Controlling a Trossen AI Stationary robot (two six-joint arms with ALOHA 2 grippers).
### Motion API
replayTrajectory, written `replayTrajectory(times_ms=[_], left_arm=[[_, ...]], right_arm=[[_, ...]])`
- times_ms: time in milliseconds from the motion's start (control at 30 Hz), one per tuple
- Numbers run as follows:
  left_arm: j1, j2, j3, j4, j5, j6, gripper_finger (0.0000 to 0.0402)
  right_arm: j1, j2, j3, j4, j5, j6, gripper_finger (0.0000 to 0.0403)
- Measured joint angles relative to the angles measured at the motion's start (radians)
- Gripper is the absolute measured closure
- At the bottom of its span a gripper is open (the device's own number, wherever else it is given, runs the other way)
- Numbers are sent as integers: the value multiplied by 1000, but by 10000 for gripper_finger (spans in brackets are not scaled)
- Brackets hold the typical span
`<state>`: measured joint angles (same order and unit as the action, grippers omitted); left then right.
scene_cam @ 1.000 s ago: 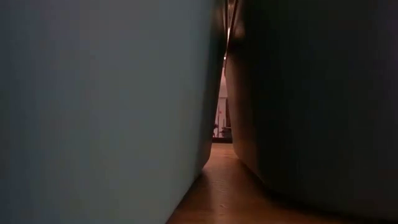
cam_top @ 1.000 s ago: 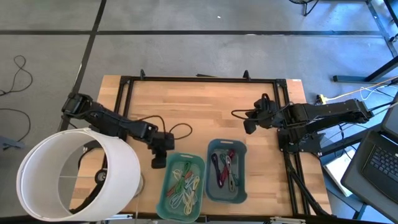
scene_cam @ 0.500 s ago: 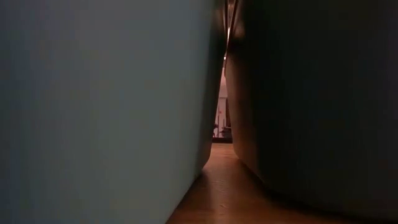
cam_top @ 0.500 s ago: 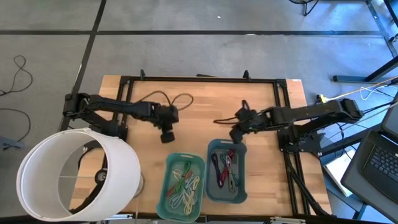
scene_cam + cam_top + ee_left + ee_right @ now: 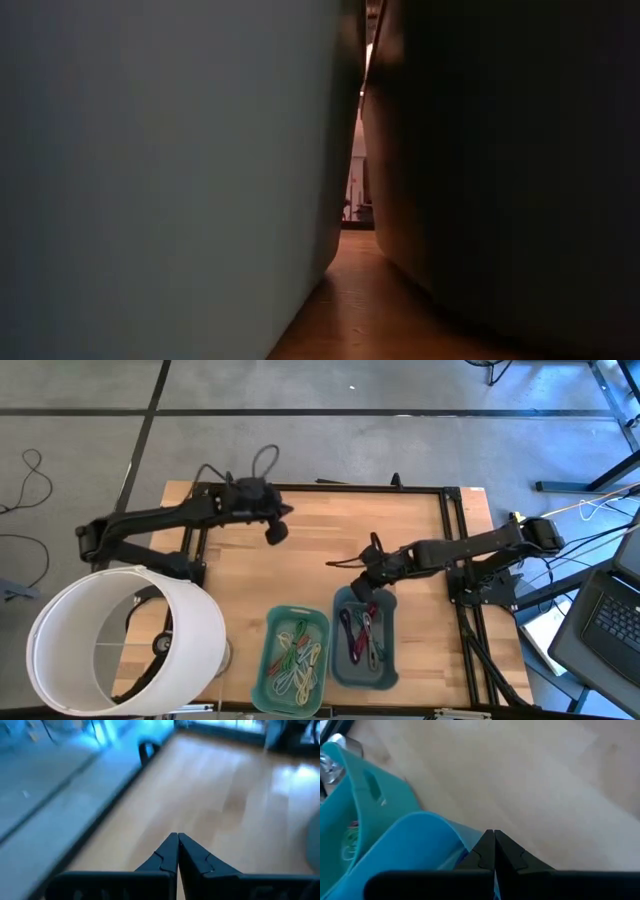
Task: Pick & Place USB Port
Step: Adjust the bins, then return to Home Position
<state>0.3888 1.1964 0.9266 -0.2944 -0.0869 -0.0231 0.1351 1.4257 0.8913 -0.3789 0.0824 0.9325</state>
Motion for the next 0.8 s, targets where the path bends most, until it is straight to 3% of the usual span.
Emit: replayTrajectory(times_ms=[233,600,700,800], left_arm=[[68,-72,38,5,1,79,400],[110,-82,68,7,40,126,400],[113,-82,68,9,40,126,400],[113,-87,68,24,37,128,400]], right_arm=[[85,1,0,4,32,140,403],[185,6,0,-11,89,302,403],[188,5,0,-11,168,294,403],[154,-4,8,-16,323,191,403]])
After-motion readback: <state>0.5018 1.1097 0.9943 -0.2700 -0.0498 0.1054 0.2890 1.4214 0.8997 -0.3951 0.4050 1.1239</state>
